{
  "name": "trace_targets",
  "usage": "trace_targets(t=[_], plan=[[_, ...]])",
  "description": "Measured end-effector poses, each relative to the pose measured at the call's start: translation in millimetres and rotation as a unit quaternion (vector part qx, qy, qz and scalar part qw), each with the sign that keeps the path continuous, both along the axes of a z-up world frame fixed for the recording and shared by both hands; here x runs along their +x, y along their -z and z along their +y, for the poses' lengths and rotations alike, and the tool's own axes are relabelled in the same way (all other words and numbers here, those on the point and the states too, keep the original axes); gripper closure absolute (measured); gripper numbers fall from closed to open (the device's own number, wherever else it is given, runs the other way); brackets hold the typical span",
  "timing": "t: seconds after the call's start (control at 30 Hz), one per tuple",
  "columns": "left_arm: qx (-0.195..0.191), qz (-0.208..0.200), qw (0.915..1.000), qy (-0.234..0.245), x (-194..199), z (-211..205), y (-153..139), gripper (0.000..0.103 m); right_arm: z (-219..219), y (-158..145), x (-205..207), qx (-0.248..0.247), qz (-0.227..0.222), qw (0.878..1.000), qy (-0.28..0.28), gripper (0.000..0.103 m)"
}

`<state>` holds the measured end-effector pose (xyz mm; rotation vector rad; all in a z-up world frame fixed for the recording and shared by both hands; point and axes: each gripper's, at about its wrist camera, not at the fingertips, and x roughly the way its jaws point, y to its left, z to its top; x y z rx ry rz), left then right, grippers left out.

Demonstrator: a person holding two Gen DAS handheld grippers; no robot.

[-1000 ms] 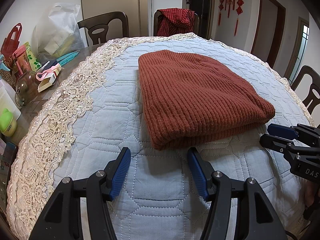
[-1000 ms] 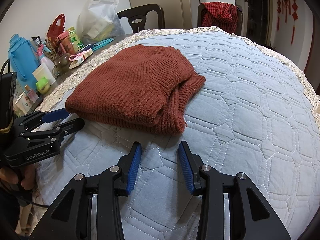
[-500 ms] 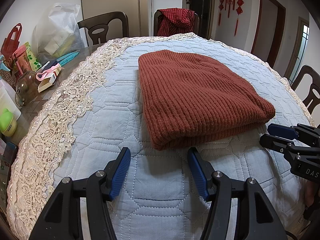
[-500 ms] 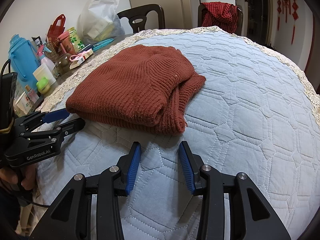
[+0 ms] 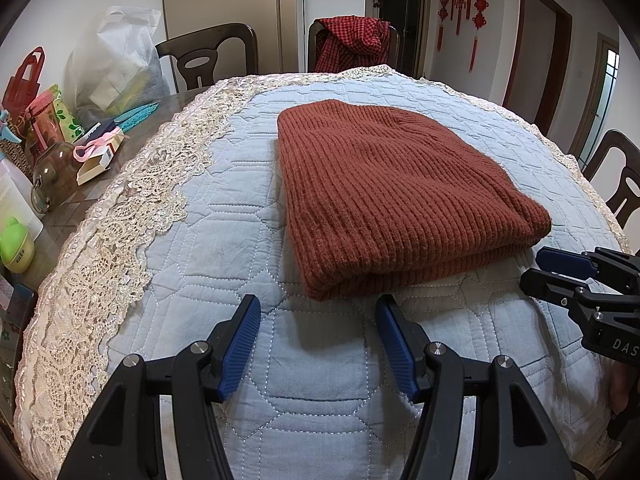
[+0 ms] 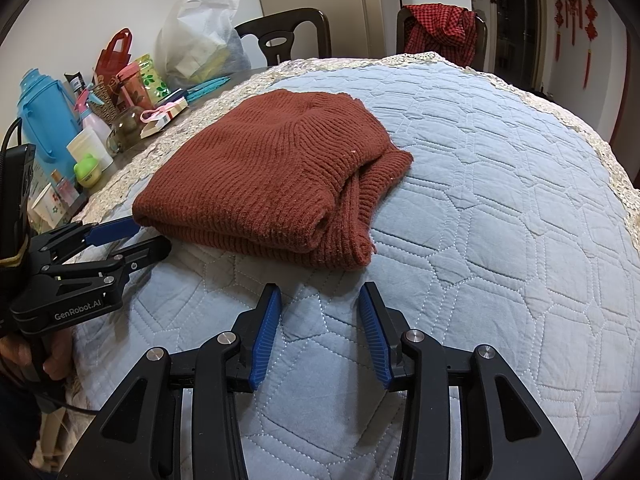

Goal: Fold small clothes

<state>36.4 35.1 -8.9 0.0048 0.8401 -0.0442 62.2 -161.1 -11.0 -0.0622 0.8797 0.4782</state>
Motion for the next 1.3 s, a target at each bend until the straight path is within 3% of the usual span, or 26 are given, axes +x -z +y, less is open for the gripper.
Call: trace_targets(t=[0.47, 0.7, 1.3], plan=[[-0.002, 0.000, 1.0000, -0.002, -1.6, 5.3, 0.0, 0.038, 0.1, 0.1, -0.2, 0.000, 0.000, 1.000, 0.000, 0.060], [-0.007, 0.002, 1.0000, -0.001, -0.6, 2.7, 0.3, 0.032, 0.0, 0.1, -0.2, 0.001, 0.000, 1.000, 0.000, 0.060], [-0.003, 0.003, 1.0000, -0.005, -0.9, 0.3, 0.1, 0.032, 0.1, 0.6, -0.3, 0.002, 0.000, 1.000, 0.000, 0.060]])
